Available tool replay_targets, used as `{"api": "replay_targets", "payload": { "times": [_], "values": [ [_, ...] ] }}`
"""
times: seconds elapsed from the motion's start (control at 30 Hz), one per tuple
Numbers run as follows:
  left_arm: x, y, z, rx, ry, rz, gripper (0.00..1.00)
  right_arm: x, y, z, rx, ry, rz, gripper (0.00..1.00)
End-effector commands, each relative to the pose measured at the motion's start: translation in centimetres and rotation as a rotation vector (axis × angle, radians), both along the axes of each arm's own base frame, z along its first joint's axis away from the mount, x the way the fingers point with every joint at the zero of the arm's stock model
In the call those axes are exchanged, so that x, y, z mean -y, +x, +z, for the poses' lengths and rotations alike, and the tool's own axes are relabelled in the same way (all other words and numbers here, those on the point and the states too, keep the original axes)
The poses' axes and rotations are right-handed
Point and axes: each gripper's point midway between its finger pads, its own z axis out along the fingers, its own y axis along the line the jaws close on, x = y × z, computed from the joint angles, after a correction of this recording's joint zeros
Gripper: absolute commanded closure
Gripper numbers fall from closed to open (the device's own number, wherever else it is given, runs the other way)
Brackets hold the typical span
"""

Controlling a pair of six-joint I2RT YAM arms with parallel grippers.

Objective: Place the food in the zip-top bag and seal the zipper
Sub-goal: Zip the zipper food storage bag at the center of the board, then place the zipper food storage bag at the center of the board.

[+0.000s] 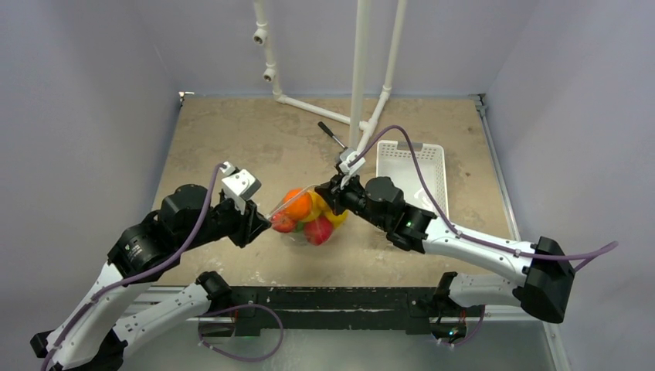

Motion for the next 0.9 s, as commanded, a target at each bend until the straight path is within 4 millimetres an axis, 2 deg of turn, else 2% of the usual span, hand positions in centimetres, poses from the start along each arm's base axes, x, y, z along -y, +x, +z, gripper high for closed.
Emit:
{"api": "replay_targets", "payload": {
  "times": [0.0,0.27,0.63,0.87],
  "values": [
    [0.3,0.5,1.7,0.031,-0.031,0.014,0.71,1.7,1.1,2.8,0.097,0.036,-0.046,1.0],
    [1.4,1.8,4.0,0.109,-0.066,-0.004,0.5,1.6,0.1,3.5,0.131,0.002,0.022,1.0],
    [4.1,2.2,5.8,0.207,-0.083,-0.153,0.42,0.8,-2.3,5.7,0.223,-0.038,0.188,1.0],
    [5.8,1.6,5.5,0.213,-0.091,-0.271,0.38,0.3,-5.6,7.8,0.307,-0.03,0.381,1.0]
  ]
}}
